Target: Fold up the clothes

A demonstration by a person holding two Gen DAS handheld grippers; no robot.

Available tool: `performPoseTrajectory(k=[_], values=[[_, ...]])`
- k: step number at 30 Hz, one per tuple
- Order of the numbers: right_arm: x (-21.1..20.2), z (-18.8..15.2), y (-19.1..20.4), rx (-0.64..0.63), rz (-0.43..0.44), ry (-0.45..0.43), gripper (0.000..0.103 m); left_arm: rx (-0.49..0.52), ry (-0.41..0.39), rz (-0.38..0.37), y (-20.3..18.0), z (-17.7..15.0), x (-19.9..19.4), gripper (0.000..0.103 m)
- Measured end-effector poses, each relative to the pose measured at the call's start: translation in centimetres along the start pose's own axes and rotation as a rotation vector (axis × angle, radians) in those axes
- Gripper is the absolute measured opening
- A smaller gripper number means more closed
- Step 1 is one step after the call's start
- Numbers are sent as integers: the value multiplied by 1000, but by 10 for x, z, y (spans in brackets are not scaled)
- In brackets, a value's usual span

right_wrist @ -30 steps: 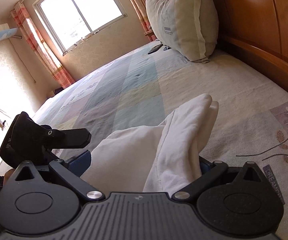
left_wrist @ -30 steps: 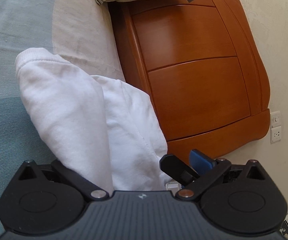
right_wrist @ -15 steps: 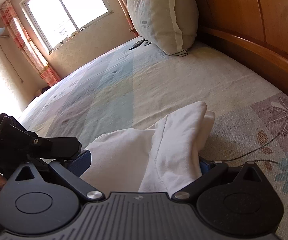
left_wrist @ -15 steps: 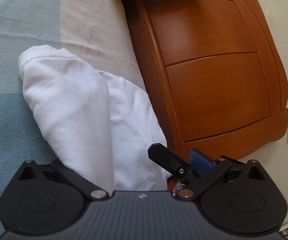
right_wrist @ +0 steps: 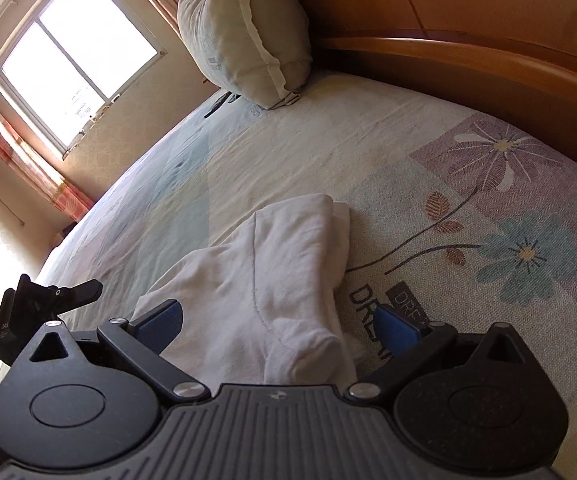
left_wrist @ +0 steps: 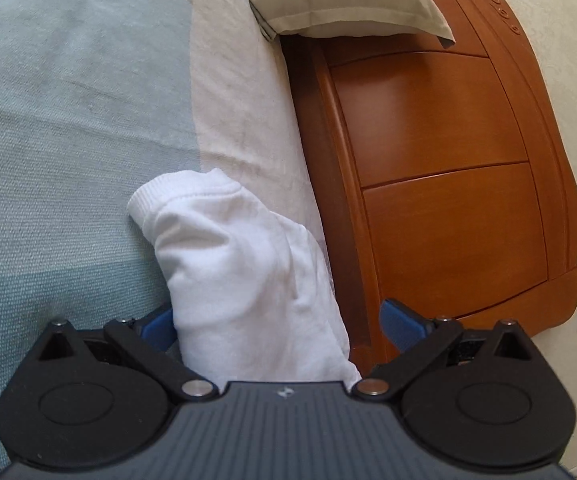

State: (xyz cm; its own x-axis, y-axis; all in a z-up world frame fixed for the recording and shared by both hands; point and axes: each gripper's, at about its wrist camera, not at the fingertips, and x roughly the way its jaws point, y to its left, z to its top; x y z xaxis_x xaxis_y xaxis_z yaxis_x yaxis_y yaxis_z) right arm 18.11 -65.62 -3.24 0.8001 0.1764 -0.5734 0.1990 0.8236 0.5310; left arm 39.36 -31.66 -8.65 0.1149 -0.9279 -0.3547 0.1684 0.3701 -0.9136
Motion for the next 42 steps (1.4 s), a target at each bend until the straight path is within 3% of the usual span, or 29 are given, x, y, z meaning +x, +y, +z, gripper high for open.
performPoseTrajectory(k=[3,7,10,15,18,20,23,26,28,33,37,40,42], values=[[0,0,13,-45,1,-18,103,12,-40,-27,-8,10,0,100],[1,1,30,-105,2,-41,103,170,-137,-48,-47,16,-30,100],[1,1,43,-150,3,-59,103,322,-187,66,-75,19,-43,100],[2,1,64,-224,4,-88,103,488,-110,226,-79,0,-52,101],[38,-10,59,-269,-52,-1,103,558,-54,302,-70,-21,-65,100],[47,-21,47,-323,-83,-15,103,609,-18,367,-61,-34,-77,101],[39,-11,42,-278,-129,-13,103,690,16,451,-51,-52,-98,101],[29,3,50,-255,-82,-55,103,727,34,517,-46,-66,-110,101],[33,9,57,-265,-60,-67,103,723,36,544,-45,-71,-112,101],[82,4,55,-299,-141,22,103,728,27,561,-55,-80,-116,101],[44,2,70,-263,-144,6,103,833,25,580,-64,-92,-121,102],[-1,-17,77,-236,-21,-66,103,891,37,611,-62,-101,-118,102],[-9,-32,72,-223,13,-55,103,900,46,611,-59,-106,-114,102]])
